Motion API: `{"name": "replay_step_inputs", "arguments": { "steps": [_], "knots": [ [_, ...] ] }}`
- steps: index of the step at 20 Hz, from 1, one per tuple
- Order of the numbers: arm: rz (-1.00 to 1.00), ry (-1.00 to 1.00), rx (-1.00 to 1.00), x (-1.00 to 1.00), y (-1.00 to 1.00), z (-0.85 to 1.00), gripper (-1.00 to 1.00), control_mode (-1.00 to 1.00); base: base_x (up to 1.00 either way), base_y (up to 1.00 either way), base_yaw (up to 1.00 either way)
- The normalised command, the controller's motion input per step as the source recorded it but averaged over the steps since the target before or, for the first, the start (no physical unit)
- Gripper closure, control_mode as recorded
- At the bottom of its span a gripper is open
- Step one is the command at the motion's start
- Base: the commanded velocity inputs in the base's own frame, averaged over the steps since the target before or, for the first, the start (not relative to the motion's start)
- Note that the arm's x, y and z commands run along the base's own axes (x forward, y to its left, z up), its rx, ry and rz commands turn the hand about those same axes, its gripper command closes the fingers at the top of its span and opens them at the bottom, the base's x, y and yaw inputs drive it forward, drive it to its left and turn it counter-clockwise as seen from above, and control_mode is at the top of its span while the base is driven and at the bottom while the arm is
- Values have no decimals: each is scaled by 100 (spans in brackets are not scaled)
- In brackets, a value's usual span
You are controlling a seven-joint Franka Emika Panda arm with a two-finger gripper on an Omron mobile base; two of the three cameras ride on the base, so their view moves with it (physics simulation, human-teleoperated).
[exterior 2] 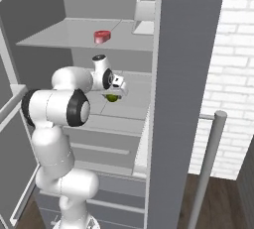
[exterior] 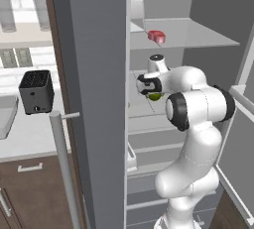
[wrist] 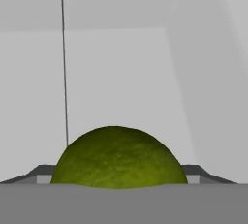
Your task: Place one lime and one steak in each tupperware on the nearby counter, to pack two identical lunches.
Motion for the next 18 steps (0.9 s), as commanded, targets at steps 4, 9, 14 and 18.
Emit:
{"name": "replay_step_inputs", "arguments": {
  "steps": [4,9,14,18],
  "knots": [
    [0,-15,0,-100,0,-37,100,-100,0,0,0],
    [0,-4,1,-100,0,53,100,-100,0,0,0],
    [4,-15,0,-100,-1,82,100,-100,0,0,0],
    [6,-11,0,-100,0,72,100,-100,0,0,0]
  ]
}}
